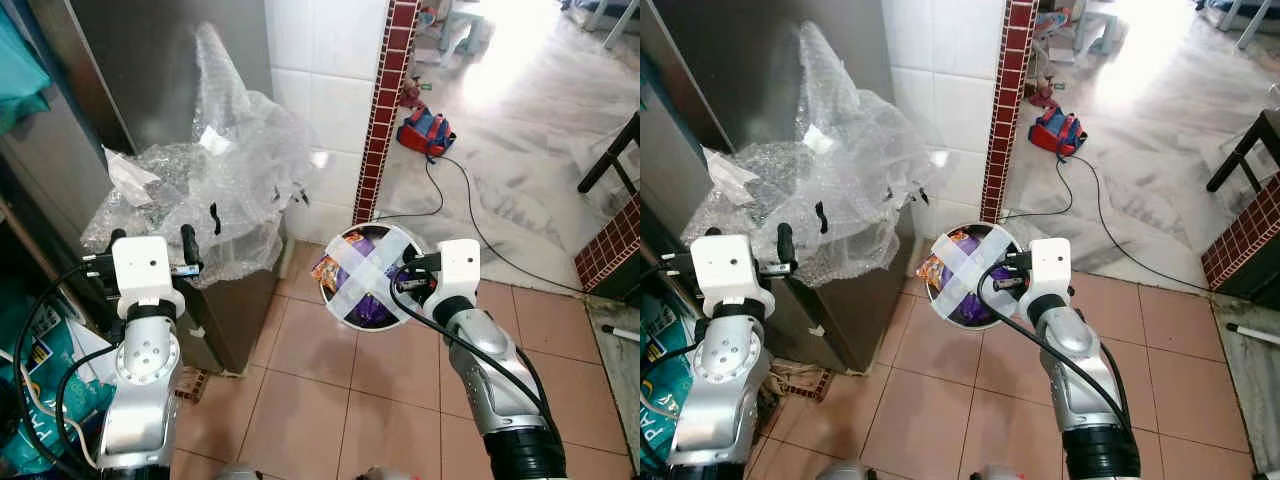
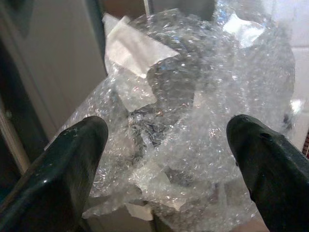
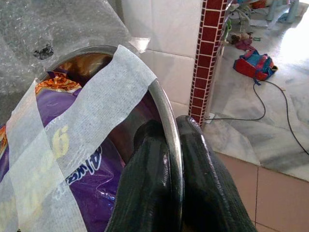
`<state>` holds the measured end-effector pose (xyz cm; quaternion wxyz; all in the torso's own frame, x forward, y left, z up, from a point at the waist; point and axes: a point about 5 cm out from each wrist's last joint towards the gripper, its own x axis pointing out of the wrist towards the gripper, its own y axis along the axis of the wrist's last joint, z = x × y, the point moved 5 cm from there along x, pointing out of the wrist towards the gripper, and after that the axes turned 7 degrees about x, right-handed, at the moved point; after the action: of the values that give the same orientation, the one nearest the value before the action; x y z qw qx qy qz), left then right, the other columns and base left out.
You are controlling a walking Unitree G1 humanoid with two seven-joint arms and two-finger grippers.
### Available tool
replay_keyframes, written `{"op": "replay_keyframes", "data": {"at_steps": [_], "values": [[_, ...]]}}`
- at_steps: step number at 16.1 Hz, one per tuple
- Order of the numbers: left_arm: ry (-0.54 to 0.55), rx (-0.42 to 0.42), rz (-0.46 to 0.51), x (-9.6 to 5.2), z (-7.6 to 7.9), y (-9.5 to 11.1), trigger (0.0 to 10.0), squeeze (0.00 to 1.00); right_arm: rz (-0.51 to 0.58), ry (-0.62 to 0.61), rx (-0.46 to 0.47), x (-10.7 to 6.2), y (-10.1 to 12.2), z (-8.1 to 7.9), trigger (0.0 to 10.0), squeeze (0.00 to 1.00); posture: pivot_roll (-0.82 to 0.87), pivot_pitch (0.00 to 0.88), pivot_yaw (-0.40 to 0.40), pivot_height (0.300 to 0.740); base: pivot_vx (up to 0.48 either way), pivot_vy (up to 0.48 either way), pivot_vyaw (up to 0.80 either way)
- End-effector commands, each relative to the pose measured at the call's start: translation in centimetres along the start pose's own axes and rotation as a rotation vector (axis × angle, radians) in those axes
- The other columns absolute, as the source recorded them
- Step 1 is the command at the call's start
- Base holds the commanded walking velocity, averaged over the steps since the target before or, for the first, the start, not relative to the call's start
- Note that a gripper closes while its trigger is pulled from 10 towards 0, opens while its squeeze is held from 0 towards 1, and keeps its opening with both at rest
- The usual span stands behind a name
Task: Restocking fridge
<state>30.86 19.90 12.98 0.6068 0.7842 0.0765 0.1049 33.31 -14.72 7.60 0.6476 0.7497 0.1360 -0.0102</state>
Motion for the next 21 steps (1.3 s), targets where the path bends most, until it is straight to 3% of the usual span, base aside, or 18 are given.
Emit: {"op": "replay_keyframes", "data": {"at_steps": [1,6,11,15,21], "values": [[0.006,-0.011,-0.039,0.1,-0.1,-0.8,10.0,0.0,0.041,0.013,-0.006,0.1,1.1,-0.3,10.0,0.0,0.04,0.0,-0.008,0.74,0.0,0.0,0.76],[-0.066,-0.029,-0.051,0.0,1.2,-1.1,10.0,0.0,0.044,-0.017,0.019,0.1,1.0,0.0,10.0,0.0,0.04,0.0,-0.006,0.74,0.0,0.384,0.15],[-0.094,-0.023,-0.02,0.5,1.4,0.0,10.0,0.0,0.057,-0.028,0.019,0.3,1.7,0.0,10.0,0.0,0.04,0.0,0.002,0.74,0.0,0.428,0.0],[-0.165,-0.031,0.026,0.4,2.1,0.8,10.0,0.0,0.05,-0.03,0.026,0.2,1.3,-0.4,10.0,0.0,0.04,0.0,0.007,0.74,0.0,0.0,-0.58],[-0.185,-0.061,0.04,-0.2,3.2,1.0,10.0,0.0,0.046,-0.028,0.016,0.2,1.1,-0.2,10.0,0.0,0.04,0.0,-0.008,0.74,0.085,0.0,0.0]]}}
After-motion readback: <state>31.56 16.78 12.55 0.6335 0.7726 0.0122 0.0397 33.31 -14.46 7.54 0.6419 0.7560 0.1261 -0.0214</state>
